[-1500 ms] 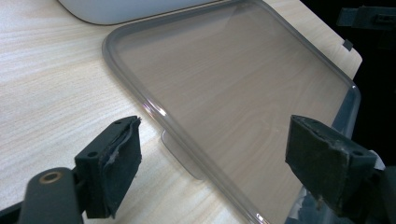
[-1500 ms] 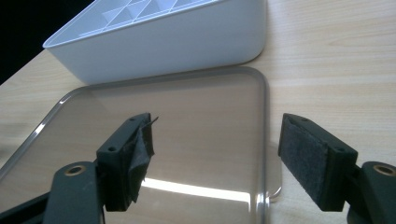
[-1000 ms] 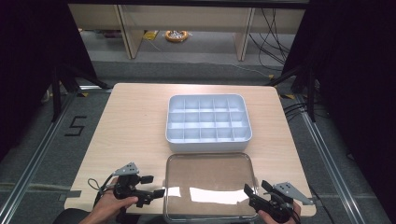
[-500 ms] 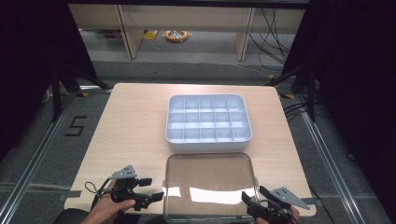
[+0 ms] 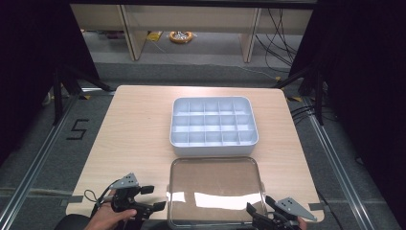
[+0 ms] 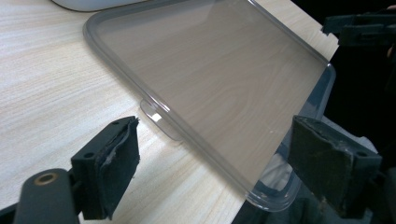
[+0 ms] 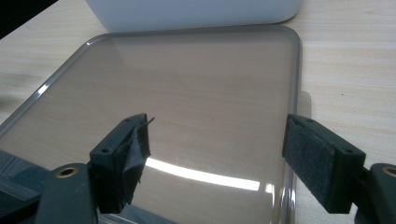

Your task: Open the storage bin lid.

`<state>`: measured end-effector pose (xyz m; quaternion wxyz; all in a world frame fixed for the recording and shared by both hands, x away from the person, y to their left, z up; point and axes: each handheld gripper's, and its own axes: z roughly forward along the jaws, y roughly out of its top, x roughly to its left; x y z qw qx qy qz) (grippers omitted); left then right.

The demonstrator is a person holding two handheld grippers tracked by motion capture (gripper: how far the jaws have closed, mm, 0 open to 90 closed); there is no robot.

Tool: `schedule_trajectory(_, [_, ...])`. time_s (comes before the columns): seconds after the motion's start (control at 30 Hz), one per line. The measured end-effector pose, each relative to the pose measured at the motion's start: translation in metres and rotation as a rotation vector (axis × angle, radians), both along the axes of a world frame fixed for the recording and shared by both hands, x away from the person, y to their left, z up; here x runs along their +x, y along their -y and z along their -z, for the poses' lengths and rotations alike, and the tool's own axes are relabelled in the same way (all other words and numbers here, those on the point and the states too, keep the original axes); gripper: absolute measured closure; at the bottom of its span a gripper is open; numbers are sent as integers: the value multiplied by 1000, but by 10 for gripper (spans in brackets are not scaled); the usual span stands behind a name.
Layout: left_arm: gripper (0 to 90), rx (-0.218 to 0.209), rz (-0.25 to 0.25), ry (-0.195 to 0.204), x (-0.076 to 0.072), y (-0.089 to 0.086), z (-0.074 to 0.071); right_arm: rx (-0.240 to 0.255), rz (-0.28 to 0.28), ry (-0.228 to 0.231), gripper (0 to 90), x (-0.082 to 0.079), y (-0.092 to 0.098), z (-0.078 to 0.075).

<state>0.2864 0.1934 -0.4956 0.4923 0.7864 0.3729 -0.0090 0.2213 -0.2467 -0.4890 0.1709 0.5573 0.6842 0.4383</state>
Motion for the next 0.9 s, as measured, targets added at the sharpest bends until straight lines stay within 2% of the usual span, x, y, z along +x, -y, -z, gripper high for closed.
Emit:
schedule_trajectory(0.03, [162, -4, 3, 4, -1, 0, 0, -20, -7, 16, 239, 0, 1, 0])
schedule_trajectory(0.07, [163, 3, 11, 10, -1, 0, 0, -5, 5, 0, 237, -2, -1, 0])
schedule_trajectory(0.1, [164, 2, 9, 15, -2, 0, 0, 0, -24, 31, 234, 0, 0, 3])
schedule_trajectory(0.2, [166, 17, 18, 20, -4, -1, 0, -18, -28, 21, 227, -3, -1, 3])
schedule_trajectory(0.27, [167, 8, 4, 20, -7, -1, 0, -31, -33, 14, 224, -6, -4, 3])
schedule_trajectory(0.3, [167, 10, 18, 17, -7, -2, 0, -72, -41, 27, 222, -7, -3, 3])
schedule_trajectory(0.33, [167, 3, 8, 19, -8, -2, 0, -32, -43, 23, 222, -8, -6, 5])
schedule_trajectory(0.4, [168, 1, 8, 14, -10, -3, 0, -70, -45, 14, 220, -11, -6, 2])
schedule_trajectory(0.43, [168, 4, 3, 11, -11, -4, 0, -71, -39, 33, 220, -11, -6, 3])
schedule_trajectory(0.47, [169, 12, 11, 7, -12, -4, 0, -55, -43, 25, 219, -12, -6, 4])
schedule_trajectory(0.5, [169, 0, -9, -1, -14, -3, 1, -53, -38, 7, 219, -13, -7, 3])
schedule_trajectory(0.53, [169, 4, 2, 9, -14, -4, 1, -64, -54, 22, 219, -13, -5, 4])
schedule_trajectory(0.67, [170, 9, 9, 5, -15, -5, 1, -66, -45, 24, 220, -13, -6, 4])
schedule_trajectory(0.7, [170, 10, 3, 5, -15, -5, 2, -45, -55, 8, 220, -13, -6, 4])
schedule_trajectory(0.73, [171, 10, 1, 5, -15, -5, 2, -51, -54, 4, 220, -12, -6, 5])
schedule_trajectory(0.87, [172, 10, -3, 1, -14, -5, 2, -45, -56, 9, 220, -11, -6, 6])
schedule_trajectory(0.9, [172, 13, 2, 0, -14, -5, 2, -32, -60, 22, 221, -10, -5, 7])
